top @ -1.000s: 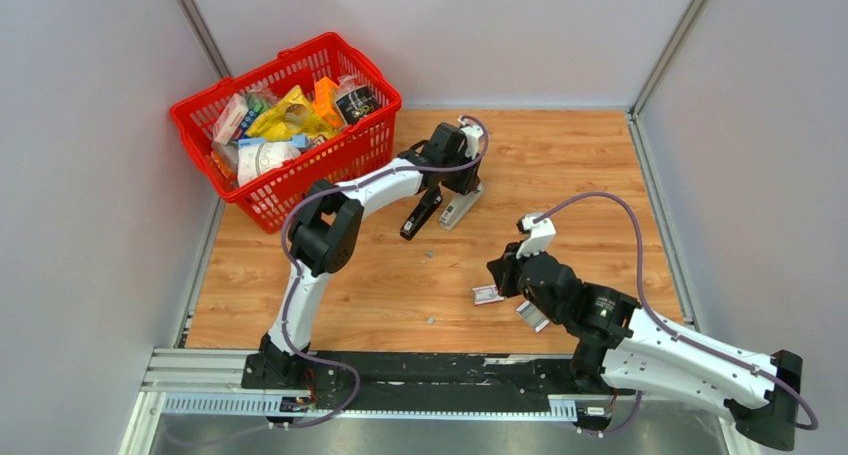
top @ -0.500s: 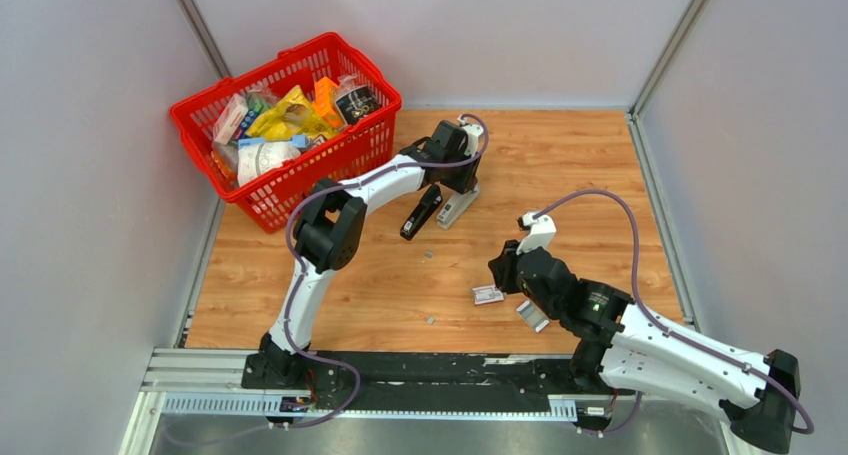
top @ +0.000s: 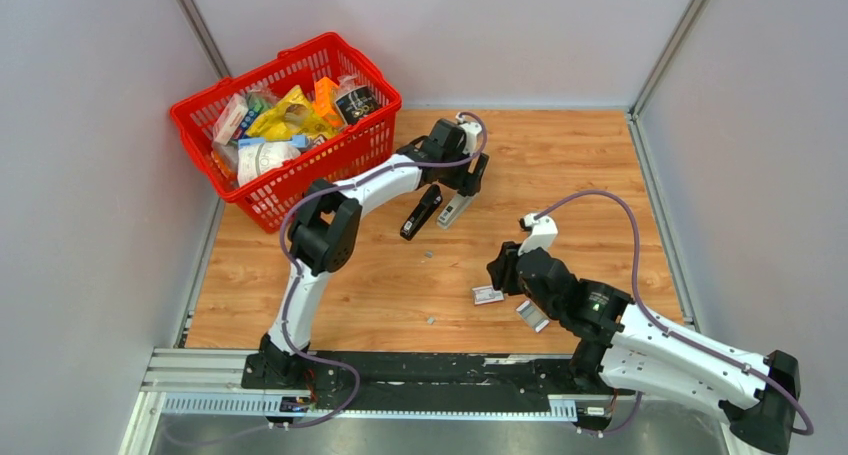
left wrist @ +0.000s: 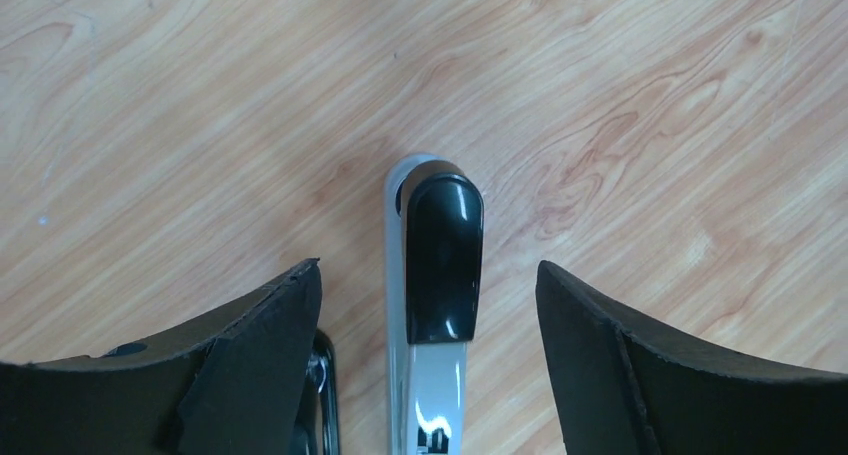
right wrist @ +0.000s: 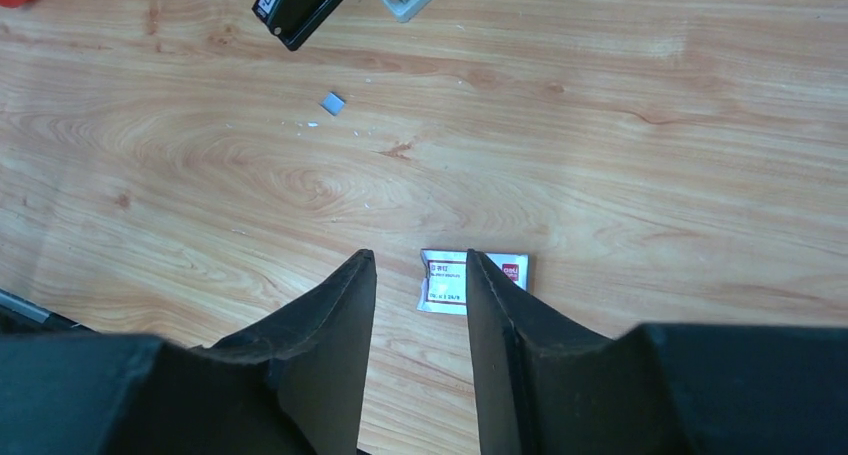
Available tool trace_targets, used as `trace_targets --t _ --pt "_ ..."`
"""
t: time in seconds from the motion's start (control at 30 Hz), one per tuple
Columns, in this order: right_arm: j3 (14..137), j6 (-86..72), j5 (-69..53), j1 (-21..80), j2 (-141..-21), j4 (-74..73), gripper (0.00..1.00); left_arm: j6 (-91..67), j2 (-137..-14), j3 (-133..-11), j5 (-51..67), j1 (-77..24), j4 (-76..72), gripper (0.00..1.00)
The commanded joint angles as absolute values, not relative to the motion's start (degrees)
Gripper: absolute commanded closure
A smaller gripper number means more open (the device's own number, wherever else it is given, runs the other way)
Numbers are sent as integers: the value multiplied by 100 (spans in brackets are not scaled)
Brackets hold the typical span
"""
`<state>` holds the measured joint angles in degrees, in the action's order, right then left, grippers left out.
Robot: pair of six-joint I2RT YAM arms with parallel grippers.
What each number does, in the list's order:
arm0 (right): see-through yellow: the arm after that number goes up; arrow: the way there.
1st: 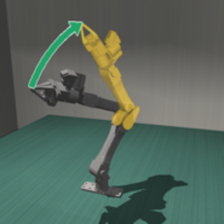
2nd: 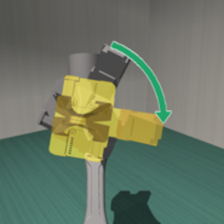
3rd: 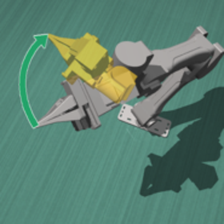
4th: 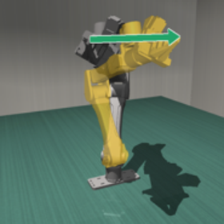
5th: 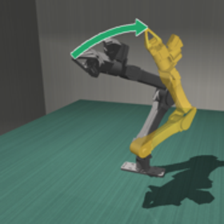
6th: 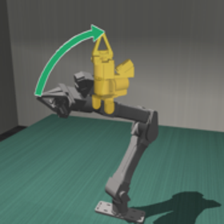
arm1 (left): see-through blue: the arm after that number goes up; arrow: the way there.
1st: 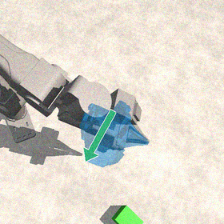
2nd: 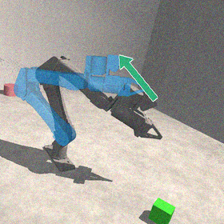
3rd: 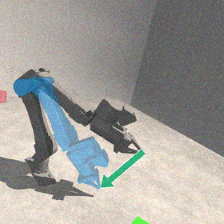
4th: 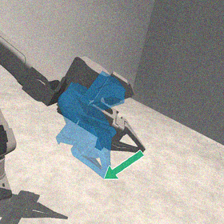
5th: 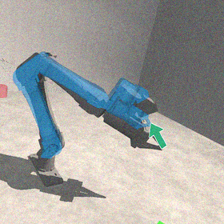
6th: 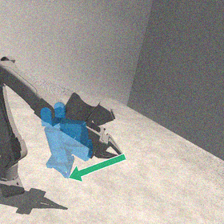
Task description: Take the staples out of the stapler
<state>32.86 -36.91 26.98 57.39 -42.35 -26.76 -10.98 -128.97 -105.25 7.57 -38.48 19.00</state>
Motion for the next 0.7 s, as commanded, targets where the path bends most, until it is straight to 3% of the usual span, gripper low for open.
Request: trace_targets --t 0.0,0.23,0.67 --pt "3410 -3823 2909 5704 -4192 -2891 57 -1072 -11963 -10249 589 -3832 1811 14" --pt "3463 -4226 2918 5502 -4280 -3532 45 -1362 -10408 -8966 351 -3832 1485 14" --pt "3208 -5800 3172 5414 -4517 -4824 45 -2521 -7746 -6444 1132 -3823 1346 13"
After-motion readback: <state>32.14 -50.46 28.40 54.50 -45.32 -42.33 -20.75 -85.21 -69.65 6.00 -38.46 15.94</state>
